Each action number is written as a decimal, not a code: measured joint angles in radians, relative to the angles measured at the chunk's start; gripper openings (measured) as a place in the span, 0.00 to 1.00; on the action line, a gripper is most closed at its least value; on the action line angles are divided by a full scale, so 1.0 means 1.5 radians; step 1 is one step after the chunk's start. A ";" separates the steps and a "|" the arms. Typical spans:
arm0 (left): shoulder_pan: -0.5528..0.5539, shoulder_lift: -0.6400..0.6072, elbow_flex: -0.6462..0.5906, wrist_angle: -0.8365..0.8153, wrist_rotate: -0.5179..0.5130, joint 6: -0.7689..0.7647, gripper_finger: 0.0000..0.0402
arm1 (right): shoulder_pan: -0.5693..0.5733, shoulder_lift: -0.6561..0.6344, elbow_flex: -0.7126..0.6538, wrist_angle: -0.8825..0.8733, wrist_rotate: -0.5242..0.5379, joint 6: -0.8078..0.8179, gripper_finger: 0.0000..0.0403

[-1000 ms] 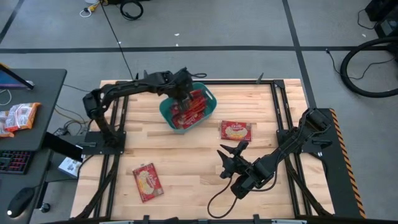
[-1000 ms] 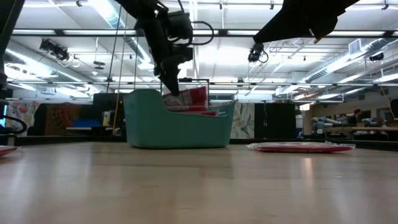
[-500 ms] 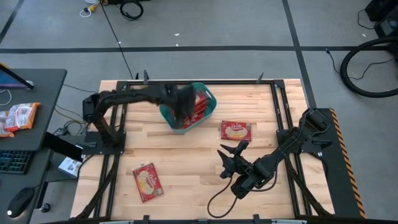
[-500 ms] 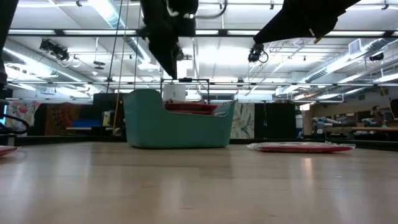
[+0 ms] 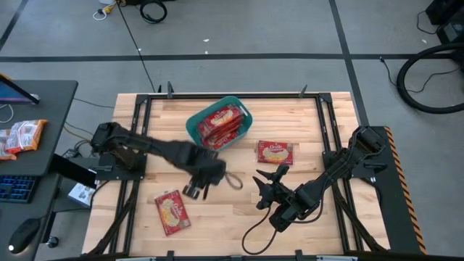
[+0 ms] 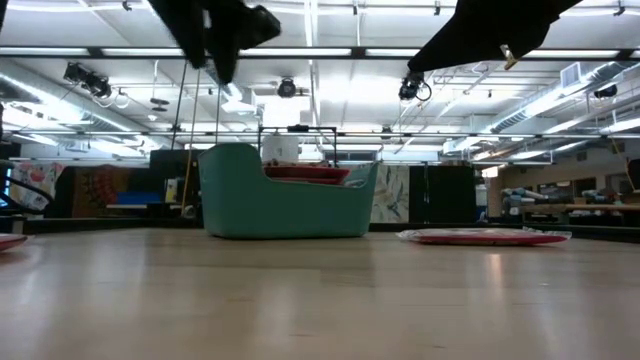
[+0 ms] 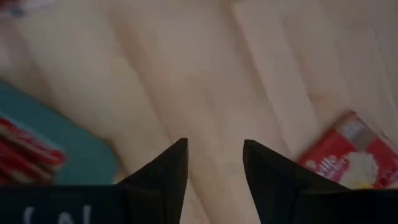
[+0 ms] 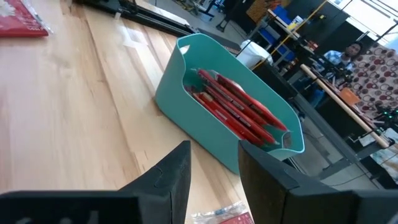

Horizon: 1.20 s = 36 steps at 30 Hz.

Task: Sort popcorn bags into baskets
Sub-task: Put the red popcorn bag into the green bin

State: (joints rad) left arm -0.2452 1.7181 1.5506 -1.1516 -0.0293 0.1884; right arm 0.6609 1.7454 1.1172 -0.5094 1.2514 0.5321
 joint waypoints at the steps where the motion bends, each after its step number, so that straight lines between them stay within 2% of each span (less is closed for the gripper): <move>1: -0.017 -0.001 -0.010 0.002 -0.002 -0.012 0.39 | 0.000 0.000 0.000 -0.001 0.000 -0.001 0.34; 5: -0.086 0.000 -0.058 -0.002 -0.020 -0.047 0.39 | 0.000 0.000 0.000 0.000 0.000 0.000 0.34; 19: -0.336 0.000 -0.210 0.029 -0.012 -0.208 0.39 | -0.003 0.000 0.000 0.005 0.001 -0.001 0.34; 26: -0.440 0.000 -0.316 0.128 -0.022 -0.230 0.39 | -0.003 0.000 0.000 0.013 0.001 -0.002 0.34; 32: -0.512 0.000 -0.323 0.105 -0.075 -0.224 0.42 | -0.008 0.000 0.000 0.014 0.003 -0.005 0.34; 36: -0.548 0.000 -0.323 0.212 -0.135 -0.234 0.43 | -0.015 0.000 0.000 0.016 -0.005 -0.002 0.34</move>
State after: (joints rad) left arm -1.0667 1.7187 1.0660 -0.8335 -0.2323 -0.1625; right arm 0.6391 1.7454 1.1172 -0.4858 1.2439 0.5288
